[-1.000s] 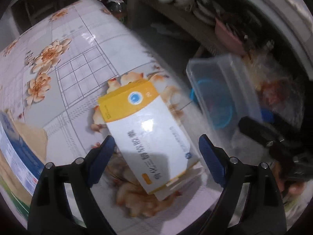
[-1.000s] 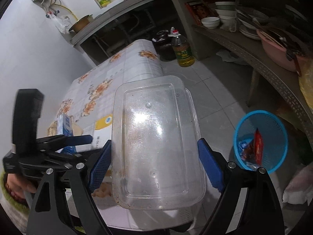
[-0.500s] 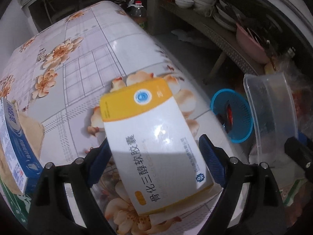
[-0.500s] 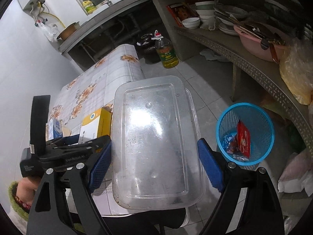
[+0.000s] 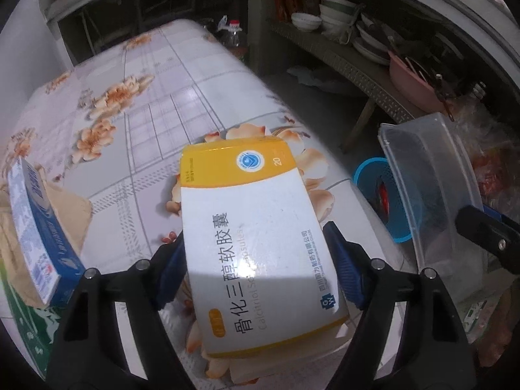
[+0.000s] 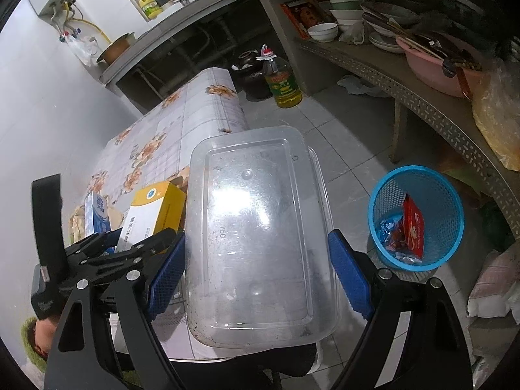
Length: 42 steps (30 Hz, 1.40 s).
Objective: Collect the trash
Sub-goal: 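Carry both boxes over the blue wastebasket and open both tools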
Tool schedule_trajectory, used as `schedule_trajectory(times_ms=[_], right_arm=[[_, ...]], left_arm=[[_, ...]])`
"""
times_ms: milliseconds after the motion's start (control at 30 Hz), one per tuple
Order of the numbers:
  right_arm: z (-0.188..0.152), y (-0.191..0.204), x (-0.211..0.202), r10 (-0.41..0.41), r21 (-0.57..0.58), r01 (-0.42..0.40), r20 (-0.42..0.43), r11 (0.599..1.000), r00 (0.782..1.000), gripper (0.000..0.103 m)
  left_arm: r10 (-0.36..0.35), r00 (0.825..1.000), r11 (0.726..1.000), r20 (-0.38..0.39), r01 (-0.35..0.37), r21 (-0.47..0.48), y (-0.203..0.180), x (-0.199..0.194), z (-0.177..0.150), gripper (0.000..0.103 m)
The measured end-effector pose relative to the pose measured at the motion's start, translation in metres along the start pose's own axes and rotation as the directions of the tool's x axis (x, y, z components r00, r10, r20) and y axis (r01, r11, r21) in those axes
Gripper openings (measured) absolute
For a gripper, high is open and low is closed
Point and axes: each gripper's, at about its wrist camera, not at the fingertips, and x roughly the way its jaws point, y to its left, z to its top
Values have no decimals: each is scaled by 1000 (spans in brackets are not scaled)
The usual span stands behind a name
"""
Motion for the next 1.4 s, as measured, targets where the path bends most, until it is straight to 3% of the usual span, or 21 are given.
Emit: schedule_trajectory(times_ms=[400,733,900,1067,1233,1400], right_arm=[[3,3,-9,1,1,-1,21,1000,1000,83],[4,-10,-20,-16,28,15,49,999,999,83],[8,-42,-39,-62,109,51,103,993,993,83],[7,-97,-66,-164,269,117,159,956,974,83],[-15,-158,-65,-217,438,143,124,888,968,83],[-35,-200,-36,-205,537,141,61,832,977,83]], left_arm=[[0,997,998,75,-5,56,-18,-28,-8,74],[-17,996,996,90,9,89,-32,-35,-6,74],[-87,993,989,77,77,128,-50,-33,5,74],[-138,987,968,85,116,224,-87,-30,26,74],[-231,973,936,-17,227,271,-129,-4,49,75],[-291,937,905,-192,334,263,-175,49,72,75]])
